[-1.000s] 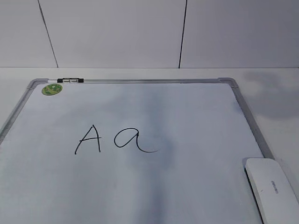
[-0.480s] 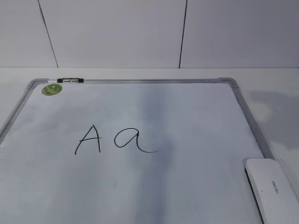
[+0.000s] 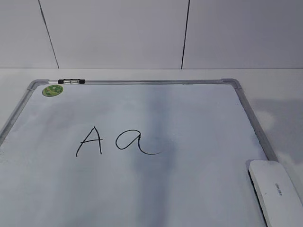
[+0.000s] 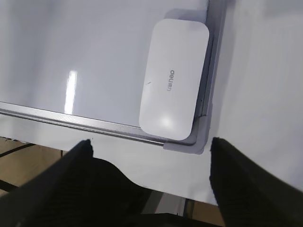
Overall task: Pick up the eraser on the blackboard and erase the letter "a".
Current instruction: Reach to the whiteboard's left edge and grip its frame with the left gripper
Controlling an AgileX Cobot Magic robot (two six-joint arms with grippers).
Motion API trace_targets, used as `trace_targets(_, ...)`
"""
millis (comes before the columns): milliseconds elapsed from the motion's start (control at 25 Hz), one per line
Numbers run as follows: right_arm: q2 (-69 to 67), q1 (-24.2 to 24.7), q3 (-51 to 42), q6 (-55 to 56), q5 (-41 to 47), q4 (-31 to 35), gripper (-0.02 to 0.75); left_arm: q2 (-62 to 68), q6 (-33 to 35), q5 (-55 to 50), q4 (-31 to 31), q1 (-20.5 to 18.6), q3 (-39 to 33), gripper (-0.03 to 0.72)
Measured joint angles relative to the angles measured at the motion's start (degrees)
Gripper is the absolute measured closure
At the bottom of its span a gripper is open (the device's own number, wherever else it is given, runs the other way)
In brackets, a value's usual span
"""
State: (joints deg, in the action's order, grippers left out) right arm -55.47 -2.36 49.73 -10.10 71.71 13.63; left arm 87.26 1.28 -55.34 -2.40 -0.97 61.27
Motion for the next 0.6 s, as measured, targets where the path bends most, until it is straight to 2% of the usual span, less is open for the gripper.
trace_targets(280,-3.74,0.00,0.00,-0.50,-0.29,0.12,0.150,8.38,1.29,0.00,-2.61,0.00,2.83,0.103)
trace_targets(600,-6.47,-0.84,0.00,-3.64,-0.66,6.87,0.150,11.98,1.41,4.29,-2.85,0.00,2.92,0.107)
